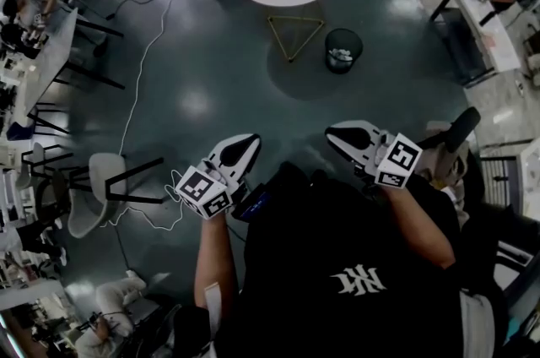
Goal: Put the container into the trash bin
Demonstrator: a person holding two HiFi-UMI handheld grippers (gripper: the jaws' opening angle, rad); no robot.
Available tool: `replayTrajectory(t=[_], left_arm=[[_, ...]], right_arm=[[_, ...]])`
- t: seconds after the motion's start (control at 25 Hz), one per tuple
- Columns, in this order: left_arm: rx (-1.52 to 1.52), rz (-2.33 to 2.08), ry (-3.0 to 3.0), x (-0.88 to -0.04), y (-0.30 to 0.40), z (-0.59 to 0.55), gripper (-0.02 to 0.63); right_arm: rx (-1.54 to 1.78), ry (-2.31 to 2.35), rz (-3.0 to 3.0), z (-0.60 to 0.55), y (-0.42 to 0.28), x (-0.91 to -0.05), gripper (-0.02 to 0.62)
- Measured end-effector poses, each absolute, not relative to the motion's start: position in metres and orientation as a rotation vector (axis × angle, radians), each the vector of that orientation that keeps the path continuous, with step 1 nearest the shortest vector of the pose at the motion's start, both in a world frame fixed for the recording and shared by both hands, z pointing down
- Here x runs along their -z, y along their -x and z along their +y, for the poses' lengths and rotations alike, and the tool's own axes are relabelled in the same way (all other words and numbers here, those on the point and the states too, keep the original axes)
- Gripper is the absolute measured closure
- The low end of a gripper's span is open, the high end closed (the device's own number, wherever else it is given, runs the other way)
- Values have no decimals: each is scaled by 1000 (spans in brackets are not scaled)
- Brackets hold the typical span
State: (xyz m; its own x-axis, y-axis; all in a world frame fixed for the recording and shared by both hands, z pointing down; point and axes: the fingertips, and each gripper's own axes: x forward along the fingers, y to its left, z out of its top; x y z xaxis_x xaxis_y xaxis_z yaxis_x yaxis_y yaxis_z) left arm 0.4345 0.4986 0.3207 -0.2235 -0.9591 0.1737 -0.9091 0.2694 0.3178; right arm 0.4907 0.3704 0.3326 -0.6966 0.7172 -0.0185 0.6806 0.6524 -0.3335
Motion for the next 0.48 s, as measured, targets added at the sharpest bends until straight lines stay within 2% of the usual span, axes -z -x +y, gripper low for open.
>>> replayTrajectory(t=[0.48], left_arm=[[253, -2188, -1701, -333, -403, 484, 603]], right_arm=[[-496, 1114, -2744, 349, -460, -344, 552]])
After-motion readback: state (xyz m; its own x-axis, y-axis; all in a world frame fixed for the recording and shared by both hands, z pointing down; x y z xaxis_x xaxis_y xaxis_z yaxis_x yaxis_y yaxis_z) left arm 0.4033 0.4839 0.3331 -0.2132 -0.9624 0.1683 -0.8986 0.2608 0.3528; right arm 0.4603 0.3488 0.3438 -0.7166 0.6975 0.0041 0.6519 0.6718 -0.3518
